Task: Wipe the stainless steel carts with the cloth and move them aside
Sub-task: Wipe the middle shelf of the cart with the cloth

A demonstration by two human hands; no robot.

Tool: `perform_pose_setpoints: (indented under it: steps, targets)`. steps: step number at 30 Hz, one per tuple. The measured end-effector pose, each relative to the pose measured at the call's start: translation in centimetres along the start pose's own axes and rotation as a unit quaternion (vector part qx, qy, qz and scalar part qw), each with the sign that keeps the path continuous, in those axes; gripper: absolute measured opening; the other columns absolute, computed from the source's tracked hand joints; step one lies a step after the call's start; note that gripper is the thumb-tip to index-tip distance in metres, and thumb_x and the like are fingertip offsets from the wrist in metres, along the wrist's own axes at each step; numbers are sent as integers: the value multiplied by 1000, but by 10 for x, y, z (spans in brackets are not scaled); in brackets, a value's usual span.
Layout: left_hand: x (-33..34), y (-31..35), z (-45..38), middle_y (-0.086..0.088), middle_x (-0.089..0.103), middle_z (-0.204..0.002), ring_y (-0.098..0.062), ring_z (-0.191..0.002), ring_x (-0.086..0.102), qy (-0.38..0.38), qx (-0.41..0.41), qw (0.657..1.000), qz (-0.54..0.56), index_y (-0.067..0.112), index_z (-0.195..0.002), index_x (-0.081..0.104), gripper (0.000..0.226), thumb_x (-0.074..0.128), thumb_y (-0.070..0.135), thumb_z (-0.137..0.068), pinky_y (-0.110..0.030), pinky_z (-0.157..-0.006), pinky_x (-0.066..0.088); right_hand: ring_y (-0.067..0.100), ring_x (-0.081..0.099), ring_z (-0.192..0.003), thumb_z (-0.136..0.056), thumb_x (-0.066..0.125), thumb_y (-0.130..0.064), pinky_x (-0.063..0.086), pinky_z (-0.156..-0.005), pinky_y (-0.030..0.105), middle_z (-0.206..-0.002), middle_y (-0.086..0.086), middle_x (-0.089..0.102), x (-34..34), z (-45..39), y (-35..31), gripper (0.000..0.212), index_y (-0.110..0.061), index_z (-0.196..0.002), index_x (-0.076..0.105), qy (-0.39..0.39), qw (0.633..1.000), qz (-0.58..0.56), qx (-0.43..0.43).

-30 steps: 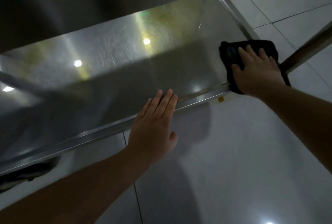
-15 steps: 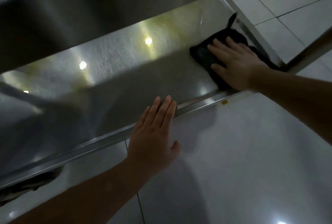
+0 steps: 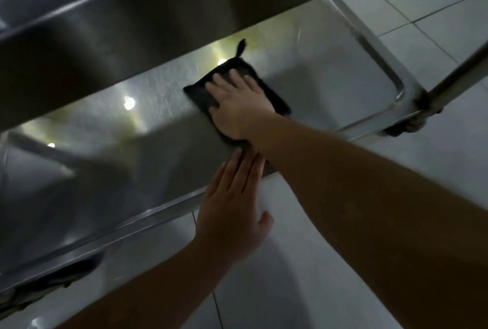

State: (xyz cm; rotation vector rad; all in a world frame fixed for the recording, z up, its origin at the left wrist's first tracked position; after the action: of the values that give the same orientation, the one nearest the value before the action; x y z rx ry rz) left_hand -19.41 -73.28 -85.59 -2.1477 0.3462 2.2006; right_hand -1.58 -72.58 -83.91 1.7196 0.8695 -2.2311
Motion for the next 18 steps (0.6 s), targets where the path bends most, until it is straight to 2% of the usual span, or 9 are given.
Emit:
perform_pose_setpoints:
  steps: [2,4,7,8,10,12,14,18]
  targets:
    - [0,0,1,-7,18,-176,-24,-164,10,-2,7,1000,-3,10,-168,23,107,70,48,-80,-48,-128,26,17,-3,-161,-109,28,-49,-5,-127,41,-174,-13,6,-2,3,9,60,-36,-166,16,-4,999,2,-43]
    - [-1,-1,1,-5,19,-176,-23,-163,11,-1,6,1000,-3,11,-167,26,106,70,47,-78,-46,-129,24,19,7,-160,-108,34,-49,2,-128,43,-173,-11,15,-19,9,52,59,-36,-164,24,30,999,28,-29]
    - [-1,-1,1,-2,16,-176,-21,-164,8,-16,4,1000,2,14,-168,24,104,67,49,-79,-44,-130,20,30,22,-156,-106,38,-46,16,-126,52,-170,1,28,-63,27,166,57,-31,-160,33,93,989,52,104]
    - [-1,-1,1,-2,15,-177,-21,-164,7,-18,3,1000,3,14,-168,23,104,66,49,-80,-43,-131,18,31,22,-156,-105,36,-48,17,-127,54,-170,2,26,-75,35,202,58,-30,-160,30,98,982,61,151]
    - [0,-2,1,-1,12,-177,-20,-164,4,-25,3,1000,6,14,-169,21,105,67,50,-81,-42,-131,14,29,9,-160,-105,27,-53,6,-128,52,-174,-2,13,-82,49,242,65,-30,-165,17,87,971,71,213]
    - [1,-1,1,-1,9,-178,-20,-164,1,-33,2,999,8,15,-169,19,106,67,50,-82,-42,-132,12,31,-1,-161,-106,23,-53,-1,-128,51,-175,-1,4,-76,50,238,67,-27,-166,11,83,963,65,248]
    - [1,-1,1,0,6,-178,-19,-164,-3,-44,0,999,8,16,-170,15,107,67,50,-82,-41,-132,10,34,-4,-160,-106,25,-51,-2,-128,52,-176,1,2,-63,40,197,68,-24,-167,11,73,962,41,260]
    - [4,-2,0,-1,-6,-178,-20,-163,-13,-88,5,996,-13,17,-170,3,109,62,55,-87,-41,-132,2,31,-4,-161,-107,29,-49,-1,-128,48,-176,-3,1,-19,1,54,67,-27,-167,11,32,992,16,121]
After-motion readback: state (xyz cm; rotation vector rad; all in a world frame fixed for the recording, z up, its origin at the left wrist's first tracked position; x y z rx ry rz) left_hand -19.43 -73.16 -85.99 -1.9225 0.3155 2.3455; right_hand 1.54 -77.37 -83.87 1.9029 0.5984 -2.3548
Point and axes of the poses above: each hand's wrist, its own z-axis away from the middle knuckle, its own x-axis out of the palm, y = z × x, the point moved 9 cm from there along -z, towards the middle knuckle
